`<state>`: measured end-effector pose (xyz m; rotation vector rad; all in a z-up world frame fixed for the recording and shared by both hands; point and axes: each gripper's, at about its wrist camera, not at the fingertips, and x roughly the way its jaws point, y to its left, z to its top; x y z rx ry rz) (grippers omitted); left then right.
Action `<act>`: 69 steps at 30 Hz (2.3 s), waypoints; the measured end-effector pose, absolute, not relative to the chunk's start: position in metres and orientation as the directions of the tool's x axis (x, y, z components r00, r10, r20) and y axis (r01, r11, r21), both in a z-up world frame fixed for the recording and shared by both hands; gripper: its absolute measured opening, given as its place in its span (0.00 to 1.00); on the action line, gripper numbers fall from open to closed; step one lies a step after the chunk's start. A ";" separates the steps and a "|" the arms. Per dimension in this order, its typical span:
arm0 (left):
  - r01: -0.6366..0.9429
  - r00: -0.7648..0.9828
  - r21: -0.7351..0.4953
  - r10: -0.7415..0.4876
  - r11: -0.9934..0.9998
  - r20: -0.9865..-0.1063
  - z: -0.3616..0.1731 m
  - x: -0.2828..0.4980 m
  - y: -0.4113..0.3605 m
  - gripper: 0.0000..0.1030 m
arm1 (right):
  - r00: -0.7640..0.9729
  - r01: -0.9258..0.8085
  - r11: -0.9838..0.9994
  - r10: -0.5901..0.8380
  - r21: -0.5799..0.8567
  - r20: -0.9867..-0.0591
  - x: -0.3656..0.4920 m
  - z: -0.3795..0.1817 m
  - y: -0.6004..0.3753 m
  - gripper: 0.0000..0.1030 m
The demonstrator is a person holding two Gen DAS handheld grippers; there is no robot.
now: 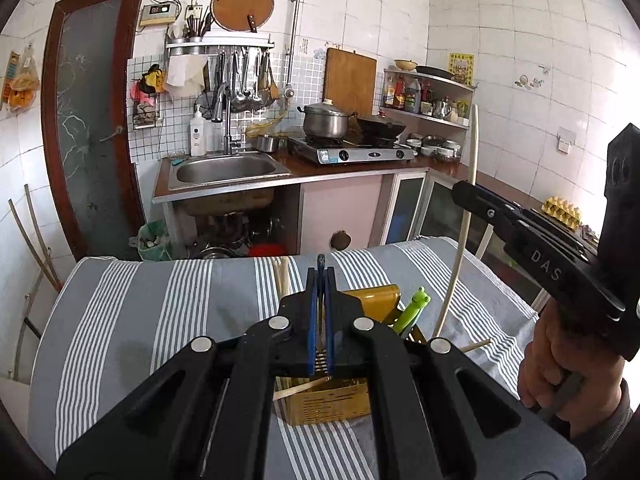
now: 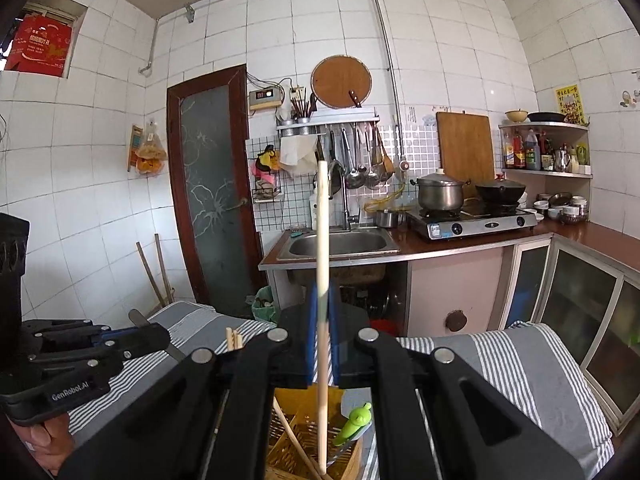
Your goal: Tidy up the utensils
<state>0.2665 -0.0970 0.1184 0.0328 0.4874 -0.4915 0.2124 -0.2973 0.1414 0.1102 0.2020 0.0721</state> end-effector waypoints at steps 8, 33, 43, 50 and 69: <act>0.484 0.735 -0.082 -0.455 0.871 -0.503 0.104 0.274 -0.100 0.02 | 0.969 -0.061 0.990 0.089 0.124 -0.232 0.228 0.127 -0.296 0.05; 0.346 0.878 -0.035 -0.336 0.938 -0.342 0.083 0.215 -0.053 0.59 | 0.971 0.057 0.993 -0.031 0.102 -0.239 0.149 0.100 -0.319 0.53; 0.126 0.930 0.000 -0.119 0.992 -0.348 -0.017 0.136 -0.011 0.95 | 0.927 0.171 0.985 -0.152 0.026 -0.344 0.044 0.006 -0.316 0.63; 0.088 0.924 0.006 -0.080 0.996 -0.374 -0.048 0.097 -0.004 0.95 | 0.936 0.151 0.988 -0.147 -0.011 -0.320 -0.005 -0.015 -0.307 0.68; 0.090 0.973 0.048 -0.078 0.995 -0.219 -0.043 0.062 -0.010 0.95 | 0.962 0.161 0.987 -0.162 -0.020 -0.220 -0.033 -0.031 -0.305 0.74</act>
